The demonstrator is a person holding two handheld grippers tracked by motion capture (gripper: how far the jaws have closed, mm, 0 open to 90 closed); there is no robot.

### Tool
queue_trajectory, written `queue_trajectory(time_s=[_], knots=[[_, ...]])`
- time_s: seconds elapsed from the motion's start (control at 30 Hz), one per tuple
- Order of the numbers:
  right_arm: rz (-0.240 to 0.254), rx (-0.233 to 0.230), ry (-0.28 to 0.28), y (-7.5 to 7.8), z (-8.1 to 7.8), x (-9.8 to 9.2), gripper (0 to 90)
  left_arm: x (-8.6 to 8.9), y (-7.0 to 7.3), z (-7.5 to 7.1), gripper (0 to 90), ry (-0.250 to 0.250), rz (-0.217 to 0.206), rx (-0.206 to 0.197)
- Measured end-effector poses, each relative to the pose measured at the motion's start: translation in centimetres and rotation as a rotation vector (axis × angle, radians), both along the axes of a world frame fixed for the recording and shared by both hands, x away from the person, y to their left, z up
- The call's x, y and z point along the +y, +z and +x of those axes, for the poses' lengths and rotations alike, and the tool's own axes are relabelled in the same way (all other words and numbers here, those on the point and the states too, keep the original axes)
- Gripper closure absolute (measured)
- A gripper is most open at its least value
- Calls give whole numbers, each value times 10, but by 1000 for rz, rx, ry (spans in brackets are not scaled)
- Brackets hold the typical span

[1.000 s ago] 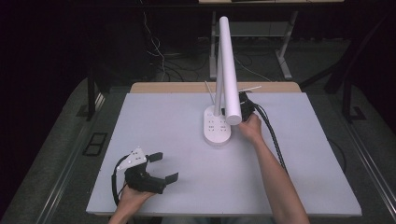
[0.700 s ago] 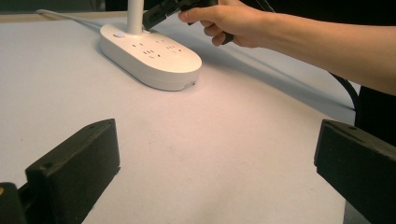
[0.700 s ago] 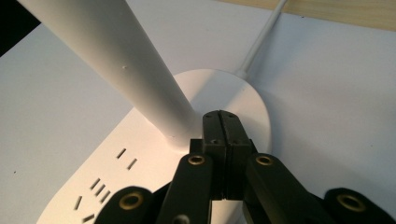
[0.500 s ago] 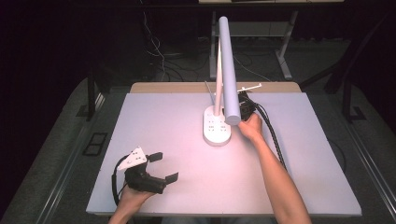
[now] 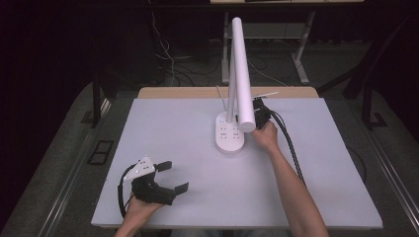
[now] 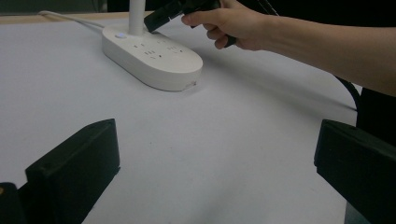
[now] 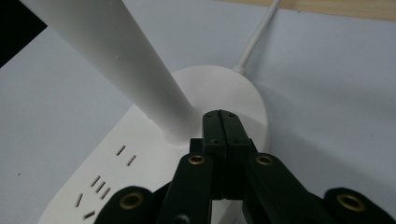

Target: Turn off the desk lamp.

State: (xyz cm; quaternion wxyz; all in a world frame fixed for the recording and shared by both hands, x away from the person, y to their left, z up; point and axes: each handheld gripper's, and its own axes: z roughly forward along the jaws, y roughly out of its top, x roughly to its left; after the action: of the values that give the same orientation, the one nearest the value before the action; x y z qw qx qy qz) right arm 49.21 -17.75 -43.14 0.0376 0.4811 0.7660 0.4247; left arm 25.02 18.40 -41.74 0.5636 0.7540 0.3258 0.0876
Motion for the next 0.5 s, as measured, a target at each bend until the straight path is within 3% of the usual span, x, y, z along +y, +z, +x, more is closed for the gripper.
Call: queue_trajectory(time_s=[0.5], knots=[[-23, -25, 8, 5, -3, 2, 900, 1, 0, 1, 0, 4, -1, 2]])
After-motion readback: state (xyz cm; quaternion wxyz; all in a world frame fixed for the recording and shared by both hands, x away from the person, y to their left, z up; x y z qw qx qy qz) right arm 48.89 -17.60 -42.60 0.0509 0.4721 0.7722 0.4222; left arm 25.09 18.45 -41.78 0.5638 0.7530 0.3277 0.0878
